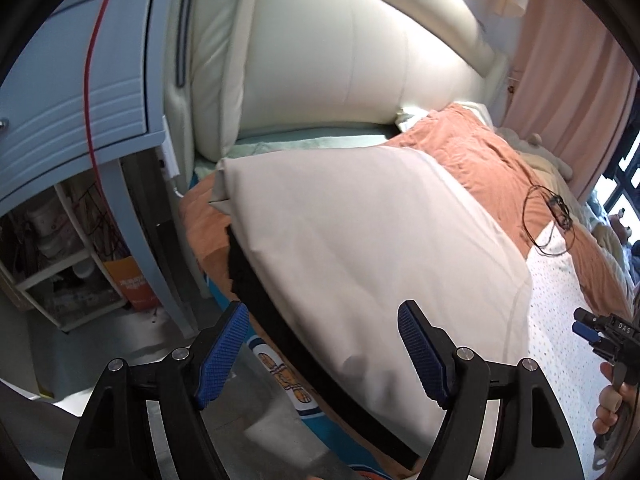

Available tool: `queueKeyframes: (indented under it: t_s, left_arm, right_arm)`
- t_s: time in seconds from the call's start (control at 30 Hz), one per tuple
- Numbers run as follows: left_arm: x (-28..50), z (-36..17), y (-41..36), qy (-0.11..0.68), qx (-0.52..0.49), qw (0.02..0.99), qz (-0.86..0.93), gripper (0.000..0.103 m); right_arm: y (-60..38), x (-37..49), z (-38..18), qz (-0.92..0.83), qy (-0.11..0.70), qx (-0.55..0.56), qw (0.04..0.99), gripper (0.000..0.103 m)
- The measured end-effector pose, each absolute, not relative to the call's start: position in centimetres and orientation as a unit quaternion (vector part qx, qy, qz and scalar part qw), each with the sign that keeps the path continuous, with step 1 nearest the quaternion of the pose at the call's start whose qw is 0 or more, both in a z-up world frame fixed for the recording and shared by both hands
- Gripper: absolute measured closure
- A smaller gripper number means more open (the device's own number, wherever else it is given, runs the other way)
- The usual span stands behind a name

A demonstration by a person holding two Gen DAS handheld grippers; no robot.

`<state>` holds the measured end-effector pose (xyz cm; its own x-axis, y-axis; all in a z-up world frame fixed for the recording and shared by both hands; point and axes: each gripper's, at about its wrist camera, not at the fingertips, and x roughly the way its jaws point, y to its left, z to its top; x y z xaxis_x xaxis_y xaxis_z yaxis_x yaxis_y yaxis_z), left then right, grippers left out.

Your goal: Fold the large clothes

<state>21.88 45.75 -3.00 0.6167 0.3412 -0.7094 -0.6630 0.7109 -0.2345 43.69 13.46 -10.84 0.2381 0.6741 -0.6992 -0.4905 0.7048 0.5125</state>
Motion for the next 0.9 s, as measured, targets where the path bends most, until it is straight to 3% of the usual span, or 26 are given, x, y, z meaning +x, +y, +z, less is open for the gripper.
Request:
queueKeyframes:
  t_s: [0.13,0.27,0.33,0.43,0.9]
  left_arm:
    - [22.2,-1.5,43.0,0.325,-0.231,0.874,0.277,0.024]
    - [22.5,0.0,39.9,0.324,-0.21,0.883,0.265,0.015]
    - [22.4,1.0,38.3,0.317,-0.2,0.89,0.261,0.012]
    - [22.2,2.6,35.9,0.299,-0.186,0.902,0.25,0.0]
    - [20.2,6.1,24.5,0.279,-0.133,0.935,0.176,0.0]
  right_arm:
    - [10.0,42.4,-9.0,0.373,0.471,0.098,0.793,0.017]
    - [6.5,41.5,-7.4,0.367,0.455,0.096,0.805,0.002]
    - [4.9,41.0,-6.7,0.369,0.448,0.096,0.809,0.0]
    - [2.4,40.1,-5.7,0.364,0.435,0.094,0.818,0.0]
    - [-10.4,34.2,-2.3,0.323,0.371,0.091,0.866,0.0]
